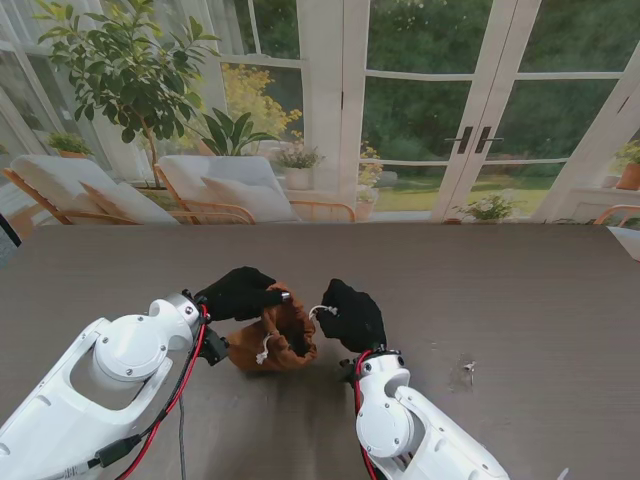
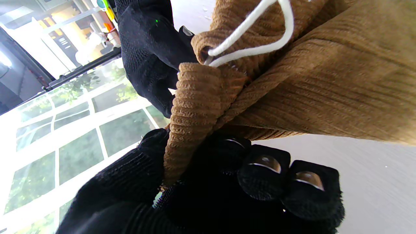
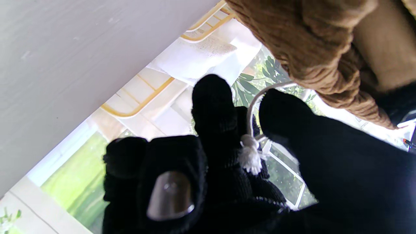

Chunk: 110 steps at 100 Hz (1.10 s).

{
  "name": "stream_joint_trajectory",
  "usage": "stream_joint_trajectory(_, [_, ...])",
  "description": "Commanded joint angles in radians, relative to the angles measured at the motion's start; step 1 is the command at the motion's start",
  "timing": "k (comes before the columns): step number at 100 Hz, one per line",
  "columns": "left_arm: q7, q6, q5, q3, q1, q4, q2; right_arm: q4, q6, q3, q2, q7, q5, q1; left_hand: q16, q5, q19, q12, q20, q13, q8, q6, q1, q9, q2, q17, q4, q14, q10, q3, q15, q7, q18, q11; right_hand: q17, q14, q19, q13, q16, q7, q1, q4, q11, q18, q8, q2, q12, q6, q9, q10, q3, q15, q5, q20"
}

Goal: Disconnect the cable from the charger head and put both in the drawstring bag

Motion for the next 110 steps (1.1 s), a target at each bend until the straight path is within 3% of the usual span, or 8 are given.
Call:
stream_joint_trajectory(1, [-0.020,-0.002,-0.005,-0.004,0.002,-0.003,-0.002,0.005,0.010,-0.007,-0.008,0.010,-0.008,0.004,-0.009,0.016,0.020,-0.009,0.016,0.009,-0.001,0.034,0.037,0.011,0.040,0.009,-0.011,0.026,0.016,0.010,0.001,0.006,-0.016,-0.003,0.487,-0.095,0.069,0.012,0.016,0.074,-0.006,-0.026,0.037,-0.043,-0.015,0.025,-0.018,0.047,0.085,0.005,0.022,0.051,-0.037,-0.023])
stream_joint_trajectory(23, [-0.027,-0.006,-0.006,-0.007,0.005,-0.005,0.000,0.032,0.049,-0.028,-0.006,-0.016,-0.063,0.033,-0.009,0.016,0.020,-0.009,0.016,0.009,-0.001,0.033,0.035,0.010,0.043,0.009,-0.011,0.026,0.016,0.009,0.001,0.006,-0.016,-0.003,0.489,-0.087,0.080,0.011,0.017,0.056,0.002,-0.023,0.070,-0.054,-0.015,0.051,-0.026,0.017,0.091,0.007,0.010,0.052,-0.033,-0.032])
stream_joint_trajectory(42, [-0.030,-0.009,-0.006,-0.007,0.005,-0.005,0.000,0.041,0.105,-0.049,0.004,-0.022,-0.131,0.063,-0.010,0.015,0.020,-0.009,0.016,0.009,0.000,0.032,0.036,0.010,0.041,0.009,-0.011,0.026,0.015,0.009,0.001,0.006,-0.017,-0.003,0.490,-0.090,0.090,0.011,0.021,0.039,0.017,-0.027,0.131,-0.064,0.040,0.092,-0.033,0.077,0.090,0.016,-0.001,0.058,-0.055,-0.038])
stream_joint_trajectory(69, [-0.032,-0.013,-0.008,-0.009,0.006,-0.005,0.001,0.039,0.168,-0.071,0.023,-0.021,-0.222,0.098,-0.010,0.015,0.020,-0.009,0.016,0.009,0.000,0.032,0.037,0.010,0.042,0.009,-0.011,0.026,0.015,0.009,0.001,0.006,-0.017,-0.003,0.499,-0.099,0.140,0.012,0.028,0.063,0.014,-0.033,0.211,-0.060,0.171,0.184,-0.045,0.237,0.091,0.031,-0.041,0.083,-0.116,-0.029])
stream_joint_trajectory(90, [-0.032,-0.015,-0.006,-0.016,0.012,-0.011,0.002,0.048,0.170,-0.083,0.037,-0.040,-0.288,0.129,-0.010,0.014,0.020,-0.009,0.016,0.009,0.000,0.033,0.037,0.010,0.043,0.009,-0.011,0.026,0.015,0.008,0.001,0.006,-0.017,-0.003,0.505,-0.109,0.164,0.012,0.033,0.089,-0.021,-0.018,0.239,-0.067,0.218,0.201,-0.047,0.267,0.092,0.028,-0.041,0.096,-0.109,-0.026])
stream_joint_trajectory(110, [-0.034,-0.017,-0.006,-0.019,0.014,-0.014,0.002,0.068,0.158,-0.087,0.039,-0.076,-0.318,0.147,-0.010,0.014,0.020,-0.009,0.016,0.008,0.000,0.033,0.037,0.010,0.043,0.009,-0.011,0.026,0.015,0.006,0.001,0.006,-0.017,-0.003,0.509,-0.125,0.189,0.013,0.039,0.101,-0.066,0.004,0.287,-0.086,0.237,0.173,-0.041,0.250,0.091,0.013,0.004,0.113,-0.079,-0.029])
